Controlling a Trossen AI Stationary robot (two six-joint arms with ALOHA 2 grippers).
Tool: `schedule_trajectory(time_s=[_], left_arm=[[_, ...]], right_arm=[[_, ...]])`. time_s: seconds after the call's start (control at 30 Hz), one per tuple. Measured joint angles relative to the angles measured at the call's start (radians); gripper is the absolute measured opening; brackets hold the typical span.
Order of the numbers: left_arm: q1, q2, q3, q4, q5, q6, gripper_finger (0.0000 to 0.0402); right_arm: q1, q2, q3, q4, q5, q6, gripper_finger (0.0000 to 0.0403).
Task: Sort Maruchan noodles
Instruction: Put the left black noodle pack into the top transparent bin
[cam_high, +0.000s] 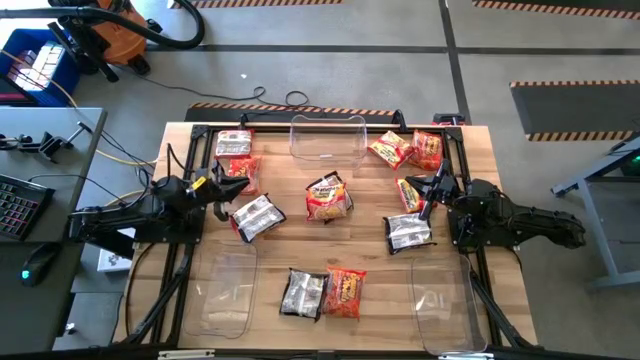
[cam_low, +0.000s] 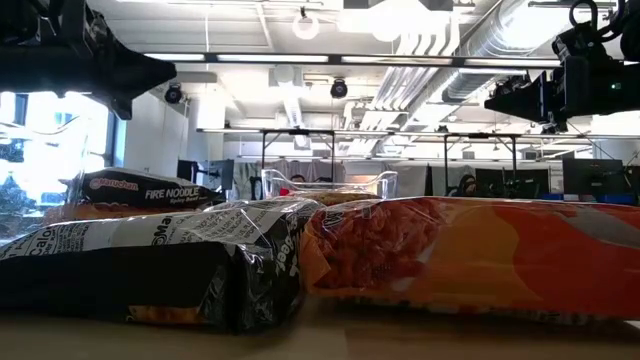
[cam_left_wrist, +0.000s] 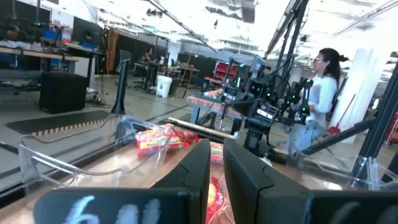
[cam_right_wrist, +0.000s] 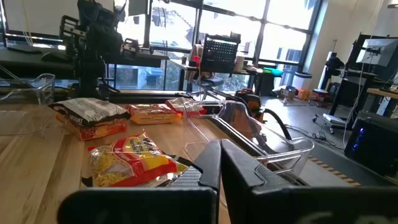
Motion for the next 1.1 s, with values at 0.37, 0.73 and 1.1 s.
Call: schedule_trajectory(time_s=[0.37,0.73,1.1], left_arm=[[-0.001,0.029,0.007,0.170,0.119,-0.071,0.0035],[-0.076,0.422,0.228,-0.188,0.014,-0.045,0.0035],[-0.150,0.961,0.553,-0.559,-0.069,-0.066,0.0090]], right_arm=[[0.000,0.000,0.000,0.000,0.000,0.000,0.0000],[0.000,0.000,0.000,0.000,0.000,0.000,0.0000],[0.000,0.000,0.000,0.000,0.000,0.000,0.0000]])
